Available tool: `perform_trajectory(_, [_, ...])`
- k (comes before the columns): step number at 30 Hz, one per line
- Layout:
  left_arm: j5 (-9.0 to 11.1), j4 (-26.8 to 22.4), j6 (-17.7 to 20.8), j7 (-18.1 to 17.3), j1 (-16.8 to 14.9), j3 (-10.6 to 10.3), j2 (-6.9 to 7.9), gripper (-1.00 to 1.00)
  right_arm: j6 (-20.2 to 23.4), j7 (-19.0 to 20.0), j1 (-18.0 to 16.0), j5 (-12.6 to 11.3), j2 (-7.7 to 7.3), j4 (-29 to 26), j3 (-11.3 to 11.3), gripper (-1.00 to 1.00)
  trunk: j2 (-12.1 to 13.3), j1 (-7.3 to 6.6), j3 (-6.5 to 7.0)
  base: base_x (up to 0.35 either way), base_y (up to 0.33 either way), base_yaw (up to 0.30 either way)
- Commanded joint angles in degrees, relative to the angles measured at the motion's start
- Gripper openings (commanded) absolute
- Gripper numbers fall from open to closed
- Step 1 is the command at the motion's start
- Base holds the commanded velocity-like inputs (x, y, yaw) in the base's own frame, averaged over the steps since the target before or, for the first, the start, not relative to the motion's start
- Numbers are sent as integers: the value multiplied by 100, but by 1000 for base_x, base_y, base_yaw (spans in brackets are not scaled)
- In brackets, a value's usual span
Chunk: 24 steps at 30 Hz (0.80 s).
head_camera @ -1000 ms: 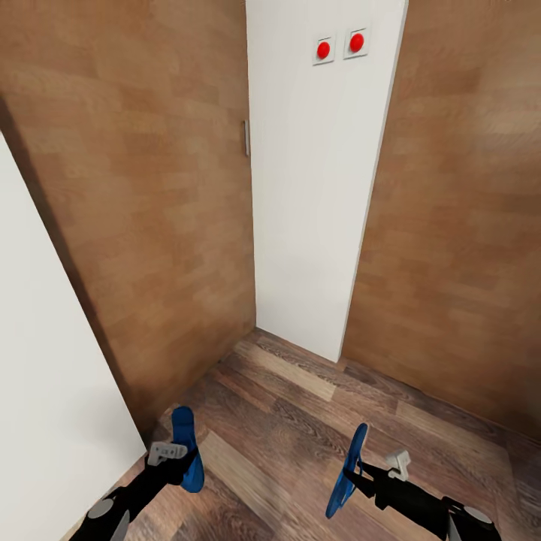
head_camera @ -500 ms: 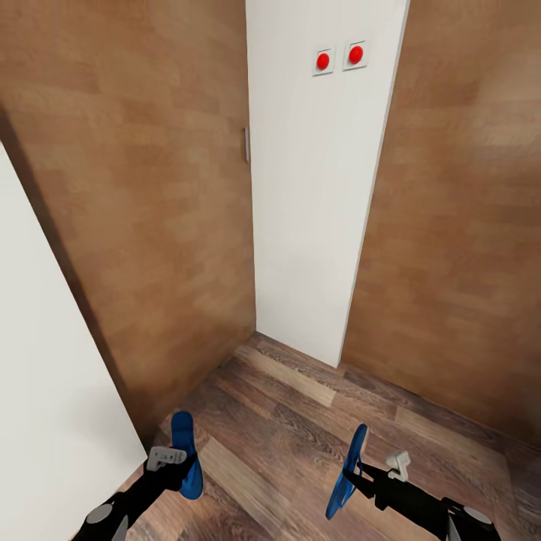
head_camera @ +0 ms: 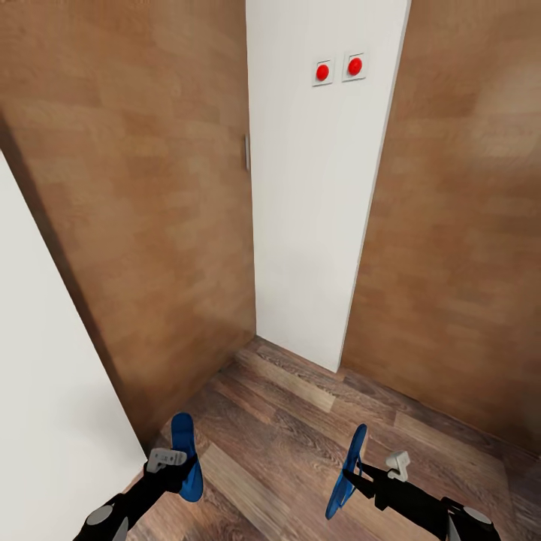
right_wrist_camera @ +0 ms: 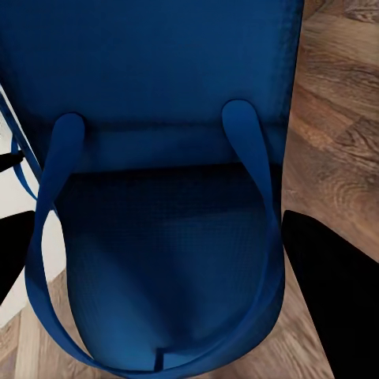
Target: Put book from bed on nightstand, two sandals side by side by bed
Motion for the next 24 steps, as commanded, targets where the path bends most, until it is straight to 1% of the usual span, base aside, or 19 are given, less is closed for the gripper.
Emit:
perform_trajectory(1, [-55,4,-30,-33,-5,40,-5,-100,14,36,-7,53,6,-4,-38,-100,-1,-2,-5,0,0,0])
perform_trajectory(5, [-55,4,-30,-33,-5,42,-5,-100,15,34,-6,53,6,4,-36,-100,-1,-2,-5,0,0,21])
perform_trajectory(12, [-55,51,-30,-33,-5,40,-5,-100,15,27,-6,53,6,295,-43,-100,-1,-2,-5,0,0,100])
perform_trajectory(16, [-66,174,-30,-33,-5,40,-5,-100,15,27,-5,53,5,322,-44,-100,-1,-2,-5,0,0,121])
perform_trajectory(24, [-72,200,-30,-33,-5,33,-6,-100,13,27,-4,53,-3,327,-44,-100,-1,-2,-5,0,0,117])
